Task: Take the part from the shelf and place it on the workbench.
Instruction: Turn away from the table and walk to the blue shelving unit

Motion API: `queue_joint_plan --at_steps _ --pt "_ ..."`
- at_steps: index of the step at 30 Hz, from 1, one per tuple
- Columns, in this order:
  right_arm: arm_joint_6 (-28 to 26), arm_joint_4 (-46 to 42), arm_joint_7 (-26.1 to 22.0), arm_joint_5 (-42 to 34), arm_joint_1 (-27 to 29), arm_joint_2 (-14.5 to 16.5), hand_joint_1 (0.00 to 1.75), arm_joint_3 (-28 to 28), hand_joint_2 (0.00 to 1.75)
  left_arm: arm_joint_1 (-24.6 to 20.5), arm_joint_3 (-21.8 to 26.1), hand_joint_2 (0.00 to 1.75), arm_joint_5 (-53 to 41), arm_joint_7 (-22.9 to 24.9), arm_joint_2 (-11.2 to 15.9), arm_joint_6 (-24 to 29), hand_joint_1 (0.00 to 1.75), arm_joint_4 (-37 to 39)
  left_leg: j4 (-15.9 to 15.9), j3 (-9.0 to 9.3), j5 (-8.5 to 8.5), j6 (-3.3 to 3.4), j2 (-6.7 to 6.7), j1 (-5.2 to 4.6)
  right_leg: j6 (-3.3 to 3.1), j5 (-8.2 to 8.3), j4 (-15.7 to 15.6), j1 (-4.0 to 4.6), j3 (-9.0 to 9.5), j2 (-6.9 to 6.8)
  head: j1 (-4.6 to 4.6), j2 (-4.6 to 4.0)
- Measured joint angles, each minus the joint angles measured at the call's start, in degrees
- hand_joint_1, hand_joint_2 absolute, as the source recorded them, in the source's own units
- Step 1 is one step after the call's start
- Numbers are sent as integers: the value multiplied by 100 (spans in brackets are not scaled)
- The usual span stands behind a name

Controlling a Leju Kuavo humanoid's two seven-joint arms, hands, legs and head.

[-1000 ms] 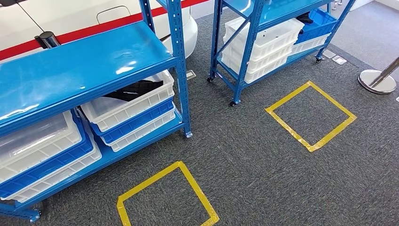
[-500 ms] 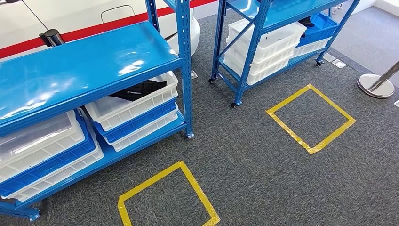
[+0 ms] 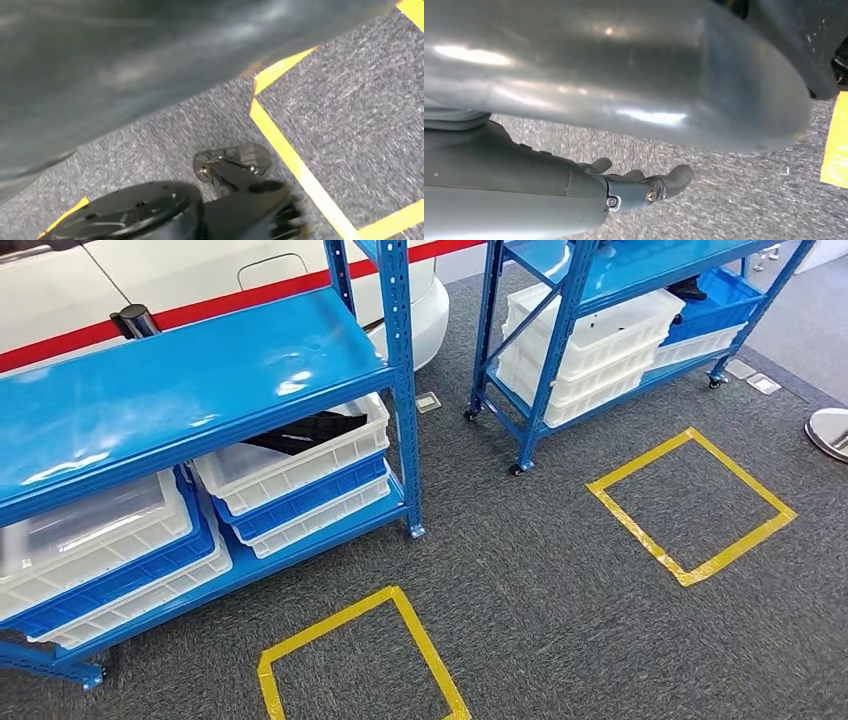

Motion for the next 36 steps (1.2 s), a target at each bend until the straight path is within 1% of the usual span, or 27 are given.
queue_joint_plan --at_steps 1,2,3,4,6,8,9,10,11,13,15,16,17,18,19,21,23,24,25,26,28,30,31,32,33,34,36 --pt "-1 0 0 0 0 -1 0 0 0 2 0 0 -1 0 -2 -1 0 0 294 -183 -74 -12 19 6 -16 -13 0 8 16 -49 2 0" --pt "-2 0 0 0 -2 -2 0 0 0 6 0 0 -1 0 -4 -1 0 0 407 -284 -38 -19 35 10 -23 -27 0 11 35 -95 1 0" --pt "-2 0 0 1 -3 -2 0 0 0 10 1 0 0 0 -5 -1 0 0 297 -272 114 -21 61 14 -18 -46 1 10 61 -143 1 0" --pt "-2 0 -1 2 -3 0 0 0 0 13 2 0 1 0 -5 0 0 0 -11 -154 343 -17 123 17 -3 -70 1 7 96 -188 -1 0" --pt "-3 0 -2 4 0 4 0 0 0 1 2 0 1 0 -7 1 0 0 -741 165 716 -8 392 -4 55 -125 7 34 164 -271 -14 0" --pt "-3 0 -2 12 -1 4 0 0 0 -23 2 0 1 0 -15 1 0 0 -1055 280 803 29 532 -41 117 -159 -1 84 203 -362 -16 0" --pt "-3 0 -2 16 -3 3 0 0 0 -31 2 0 1 0 -18 1 0 0 -1072 263 797 56 478 -63 143 -167 -15 100 218 -419 -17 0" --pt "-3 -1 -2 21 -7 3 0 0 44 -33 3 0 1 0 -19 2 0 0 -1080 251 811 97 398 -57 171 -174 -30 98 233 -465 -9 0" --pt "-3 -2 -2 22 -10 4 0 0 87 -29 3 0 1 0 -20 2 0 0 -1093 247 824 129 326 -51 194 -200 -14 90 230 -432 -7 0" --pt "-3 -4 -2 22 -9 7 0 0 175 -30 4 0 1 0 -21 5 0 0 -1118 250 852 202 185 -28 189 -395 320 80 78 -194 5 0" --pt "-3 -4 -2 22 0 7 0 0 175 -41 4 0 1 0 -23 7 0 0 -1119 235 863 248 35 -32 123 -714 1080 86 -306 29 19 0" --pt "-3 -4 -2 22 6 8 0 0 175 -44 3 0 1 1 -24 6 0 0 -1118 230 866 260 -47 -38 107 -825 1445 93 -505 63 23 0" --pt "-3 -4 1 22 11 7 0 0 175 -40 3 0 1 2 -25 5 0 0 -1118 231 866 262 -137 -44 116 -846 1639 99 -631 82 23 0" --pt "-3 -4 4 22 14 7 0 0 175 -35 3 0 1 3 -25 5 0 0 -1117 238 866 262 -225 -48 145 -770 1600 102 -650 100 24 0" --pt "-3 -4 8 22 14 6 0 0 175 -31 3 0 1 4 -26 5 0 0 -1117 248 866 262 -318 -49 183 -615 1341 103 -562 134 24 0" --pt "-4 -4 13 23 14 2 0 0 175 -30 3 0 1 5 -31 5 0 0 -1108 256 862 252 -481 -53 226 -262 531 97 -233 373 27 0" --pt "-10 -4 15 24 3 -2 0 0 175 -30 4 0 1 6 -37 5 0 0 -1100 234 858 215 -604 -64 189 -97 83 101 -29 552 26 0" --pt "-14 -4 15 23 -8 -3 0 0 175 -24 4 0 1 7 -38 5 0 0 -1103 220 863 184 -658 -66 155 -83 44 113 -8 544 26 0" --pt "-17 -4 15 23 -20 -1 0 0 175 -13 4 0 1 7 -37 5 0 0 -1112 208 870 153 -711 -59 122 -69 35 112 9 473 27 0" --pt "-20 -4 15 23 -27 2 0 -1 175 0 5 0 1 7 -33 6 0 0 -1098 199 864 126 -699 -53 91 -56 20 100 22 412 24 0" --pt "-22 -4 14 23 -25 9 0 -2 175 9 7 0 1 7 -29 7 0 0 -835 88 699 65 -427 -60 2 -49 -22 68 66 266 -7 0" --pt "-22 -4 13 23 -12 12 0 -2 175 -4 7 0 1 7 -30 8 0 0 -190 -218 362 6 -86 -49 -70 -73 -35 77 106 105 -36 0" --pt "-22 -4 13 23 -8 10 0 -3 175 -10 6 0 1 7 -31 8 0 0 148 -392 227 -19 -24 -28 -89 -86 -34 85 118 21 -38 0" --pt "-21 -4 13 22 -8 8 0 -3 175 -10 6 0 1 7 -31 8 0 0 375 -514 168 -42 15 -8 -98 -97 -33 89 131 -63 -36 0" --pt "-21 -4 13 22 -13 6 0 -4 175 -6 6 0 1 7 -31 8 0 0 424 -544 209 -61 45 13 -97 -110 -32 90 145 -142 -38 0" --pt "-21 -4 13 22 -21 6 0 -4 175 -2 7 0 1 7 -31 8 0 0 230 -446 354 -74 83 31 -87 -126 -32 87 165 -211 -39 0" --pt "-21 -4 13 23 -35 8 0 -4 175 -6 7 0 1 7 -29 8 0 1 -510 -40 698 -74 294 37 -33 -170 -29 97 222 -342 -42 0"
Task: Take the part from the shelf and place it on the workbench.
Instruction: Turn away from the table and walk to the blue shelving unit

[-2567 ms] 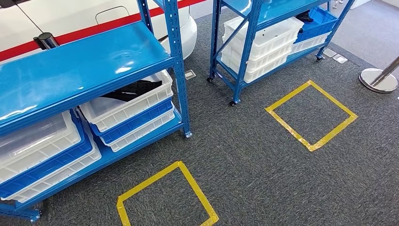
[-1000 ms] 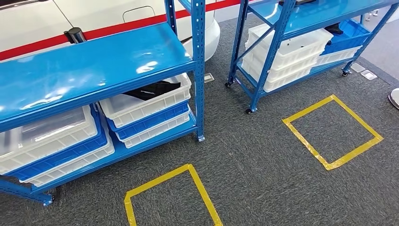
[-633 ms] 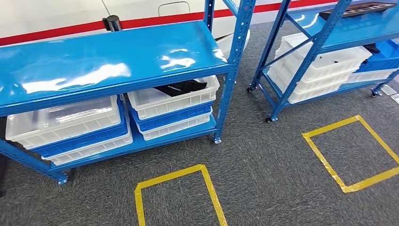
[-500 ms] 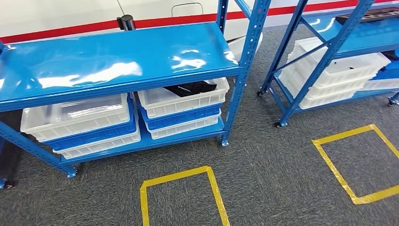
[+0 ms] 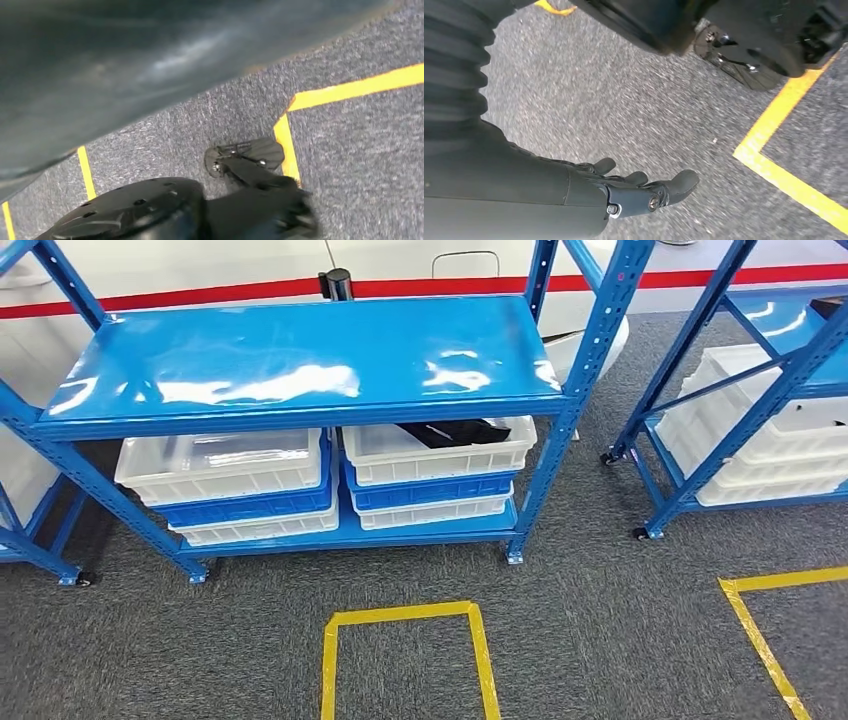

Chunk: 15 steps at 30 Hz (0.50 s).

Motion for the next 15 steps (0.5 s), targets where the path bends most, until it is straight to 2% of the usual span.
queue_joint_plan --at_steps 1,2,3,5,7,9,11,12,13,15 --pt "0 0 0 2 -4 2 0 0 175 -10 0 0 0 0 0 0 0 0 -312 171 106 21 102 -11 35 -26 4 19 14 -62 3 0" --pt "0 0 0 3 -7 2 0 0 175 -22 0 0 0 0 0 1 0 0 -495 269 145 51 172 -28 70 -49 4 37 30 -119 12 0" --pt "0 0 0 4 -9 2 0 0 175 -30 0 0 0 -1 -1 1 0 0 -554 292 133 86 185 -55 101 -65 -2 50 54 -172 21 0" --pt "0 -2 -1 5 -28 3 0 -2 175 -28 3 0 0 -1 3 3 0 -1 -578 282 148 166 45 -67 163 -88 -13 32 93 -243 33 0" --pt "0 -4 -5 5 -49 4 0 -7 87 -23 7 0 0 -1 6 7 0 -1 -614 279 180 240 -90 -54 196 -215 176 11 15 -51 45 0" --pt "0 -4 -10 6 -54 4 0 -11 0 -34 9 0 0 -4 6 7 0 -1 -629 266 205 290 -214 -44 154 -504 796 4 -283 263 70 0" --pt "-23 -4 -14 8 -52 4 0 -15 0 -42 9 0 1 -13 4 -2 0 -1 -627 252 213 310 -336 -47 129 -721 1478 5 -631 391 81 0" --pt "-46 -4 -15 10 -52 5 0 -17 0 -38 11 0 2 -19 3 -5 0 -1 -626 254 213 311 -397 -48 152 -713 1604 4 -714 413 83 0" --pt "-71 -4 -18 11 -52 5 0 -19 0 -32 13 0 4 -26 3 -8 0 -1 -625 261 213 310 -452 -47 197 -613 1512 -2 -701 424 84 0" --pt "-97 -4 -22 12 -43 3 0 -21 0 -23 18 0 7 -41 2 -14 0 -1 -623 277 207 298 -549 -43 295 -266 836 -25 -451 449 89 0"
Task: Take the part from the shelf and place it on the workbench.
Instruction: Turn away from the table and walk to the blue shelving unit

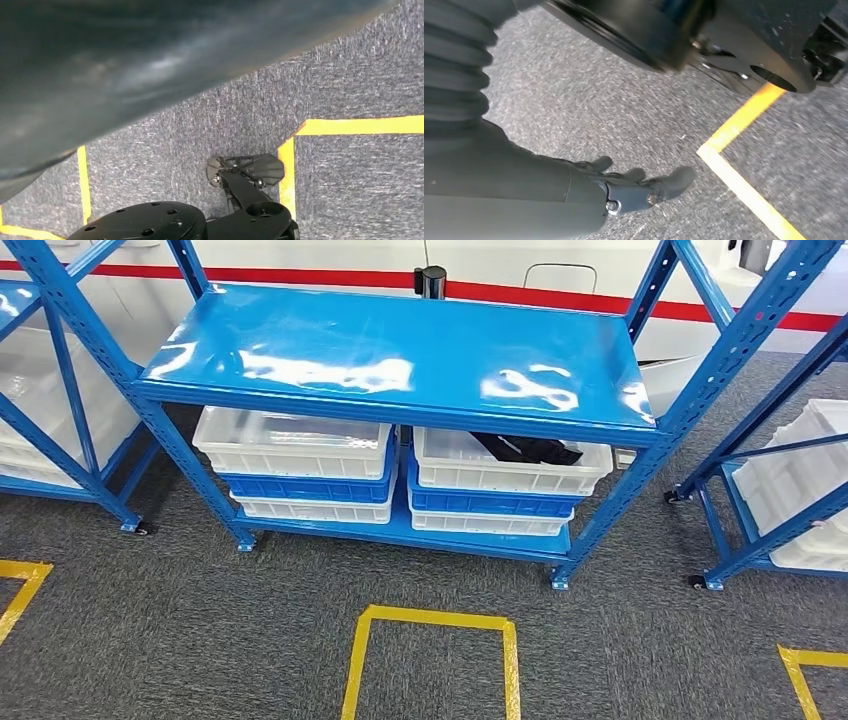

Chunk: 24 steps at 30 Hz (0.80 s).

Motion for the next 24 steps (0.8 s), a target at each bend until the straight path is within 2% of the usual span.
queue_joint_plan --at_steps 1,3,5,7,12,18,24 --pt "-1 0 -2 -1 10 0 0 -1 0 0 2 0 0 -7 0 -4 0 0 10 -1 -10 -19 -37 -14 15 147 -360 -3 137 24 4 0" --pt "1 0 -2 -5 32 4 0 -2 0 3 5 0 0 -16 3 -16 0 0 24 -19 -29 -53 -66 -44 -32 288 -739 -8 274 66 4 0" --pt "11 0 -2 -9 39 8 0 -4 0 9 8 0 0 -21 10 -39 0 0 25 -25 -27 3 -55 -57 -85 311 -773 -3 282 75 -1 0" --pt "25 0 -2 -11 40 10 0 -7 0 13 10 0 0 -27 14 -54 0 0 10 -6 -18 65 -41 -52 -91 314 -777 12 288 79 1 0" --pt "32 0 -1 -13 38 14 0 -17 0 11 10 0 0 -33 14 -54 0 0 -38 31 -2 28 -36 -41 -136 310 -771 40 299 80 1 0" --pt "54 0 13 -25 36 11 0 -54 0 11 11 0 0 -50 14 -71 0 0 -48 30 -5 -112 -35 -26 -152 302 -764 51 298 79 4 0" --pt "59 0 18 -28 36 11 0 -58 0 11 13 0 0 -51 13 -73 0 0 -47 26 -5 -118 -35 -58 -152 302 -765 19 299 79 7 0"
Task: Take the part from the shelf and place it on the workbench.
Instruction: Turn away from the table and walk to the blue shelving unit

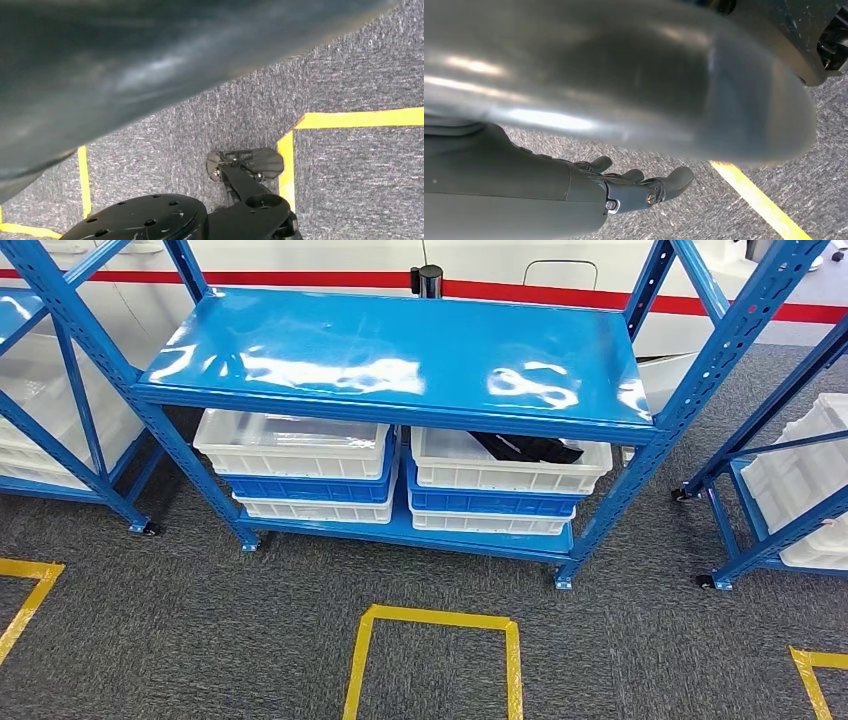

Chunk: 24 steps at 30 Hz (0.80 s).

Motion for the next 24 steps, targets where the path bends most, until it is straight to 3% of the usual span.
queue_joint_plan --at_steps 7,10,12,14,16,17,18,19,21,22,24 --pt "26 0 24 0 0 3 0 -2 0 0 0 0 -3 4 1 -32 0 0 3 1 1 3 0 -35 3 2 -1 -32 1 0 -1 0" --pt "39 0 45 8 -2 24 0 -2 0 0 0 0 -9 19 19 -32 0 -2 -16 11 -1 86 5 -55 54 30 -75 -66 29 1 -6 0" --pt "40 0 48 15 -6 32 0 -2 0 2 0 0 -11 29 19 -31 0 -1 -192 116 66 162 23 -9 69 3 -54 -52 31 -2 -5 0" --pt "41 0 48 15 -8 32 0 -2 0 2 0 0 -15 35 14 -31 0 0 -344 214 137 189 48 52 44 -197 361 -42 -170 -8 9 0" --pt "42 0 48 15 -4 29 0 -2 0 1 0 0 -17 38 15 -31 0 0 -364 221 145 188 63 67 45 -469 1069 -71 -547 -10 16 0" --pt "43 0 48 15 1 26 0 -3 0 2 0 0 -17 40 15 -31 0 0 -362 217 139 176 65 76 79 -527 1297 -98 -680 -11 15 0" --pt "44 0 48 15 7 21 0 -3 0 4 0 0 -17 43 15 -32 0 0 -358 215 131 152 61 91 140 -498 1331 -127 -716 -13 14 0" --pt "44 0 48 15 9 16 0 -3 0 7 0 0 -17 45 14 -32 0 0 -349 216 120 115 52 116 220 -388 1147 -158 -638 -15 16 0" --pt "47 1 48 15 5 14 0 -3 0 11 0 0 -17 48 21 -35 0 -3 -285 207 69 -2 33 165 394 -97 422 -229 -282 -8 26 0" --pt "53 1 48 15 1 21 0 -3 0 11 0 0 -17 48 30 -36 0 -4 -228 193 23 -71 26 174 402 -8 147 -250 -135 7 39 0" --pt "65 2 48 15 0 33 0 -4 0 12 0 0 -17 46 48 -34 0 -6 -158 180 -43 -166 23 169 283 24 -17 -234 -28 29 46 0"
